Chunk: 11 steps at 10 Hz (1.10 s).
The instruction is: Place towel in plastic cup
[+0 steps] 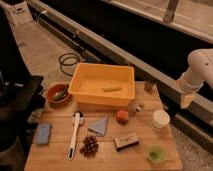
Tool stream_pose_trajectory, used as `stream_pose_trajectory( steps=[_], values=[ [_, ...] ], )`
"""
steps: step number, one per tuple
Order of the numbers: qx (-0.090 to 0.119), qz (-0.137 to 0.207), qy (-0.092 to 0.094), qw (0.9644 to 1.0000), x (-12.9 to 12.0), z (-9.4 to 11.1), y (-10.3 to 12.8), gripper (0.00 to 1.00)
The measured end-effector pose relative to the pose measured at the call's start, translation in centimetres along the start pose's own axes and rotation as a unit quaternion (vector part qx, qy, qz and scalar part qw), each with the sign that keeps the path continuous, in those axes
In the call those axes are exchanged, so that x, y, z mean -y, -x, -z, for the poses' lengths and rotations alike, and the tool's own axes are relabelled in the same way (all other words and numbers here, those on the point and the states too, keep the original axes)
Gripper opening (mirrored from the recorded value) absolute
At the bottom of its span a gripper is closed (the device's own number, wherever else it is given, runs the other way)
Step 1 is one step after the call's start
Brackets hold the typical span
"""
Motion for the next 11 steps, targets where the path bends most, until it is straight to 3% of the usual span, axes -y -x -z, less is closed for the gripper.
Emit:
stream_pose_trajectory(
  steps=[9,11],
  values=[
    [0.0,0.001,0.0,1.0,0.07,0.03,0.03,0.76],
    [-0.015,0.016,-0.009,0.9997,0.44,0.52,0.28,0.76]
  ],
)
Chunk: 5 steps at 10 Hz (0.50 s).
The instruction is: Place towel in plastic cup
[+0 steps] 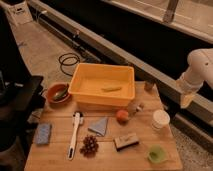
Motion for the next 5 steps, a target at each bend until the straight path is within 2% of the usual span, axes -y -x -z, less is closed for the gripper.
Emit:
stream_pose_trajectory(
  steps=[3,4,5],
  values=[
    [-0.009,0.049,-0.016,0.9986,1.0,1.9,4.0,0.76],
    [-0.008,0.078,-0.022,0.9967,1.2,2.7,7.2,0.76],
    [-0.004,0.096,-0.025,0.9951,1.4,3.0,9.4,0.76]
  ],
)
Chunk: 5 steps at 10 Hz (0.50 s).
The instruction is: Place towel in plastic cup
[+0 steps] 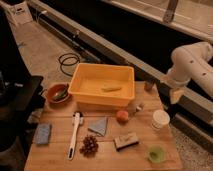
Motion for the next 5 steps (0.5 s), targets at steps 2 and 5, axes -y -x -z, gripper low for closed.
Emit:
stream_pose_trajectory(
  steps=[2,5],
  values=[
    [0.027,0.046,-0.016,0.9984,0.4,1.3,5.0,0.76],
    [0.041,0.081,-0.029,0.9955,0.0,2.5,8.0,0.76]
  ],
)
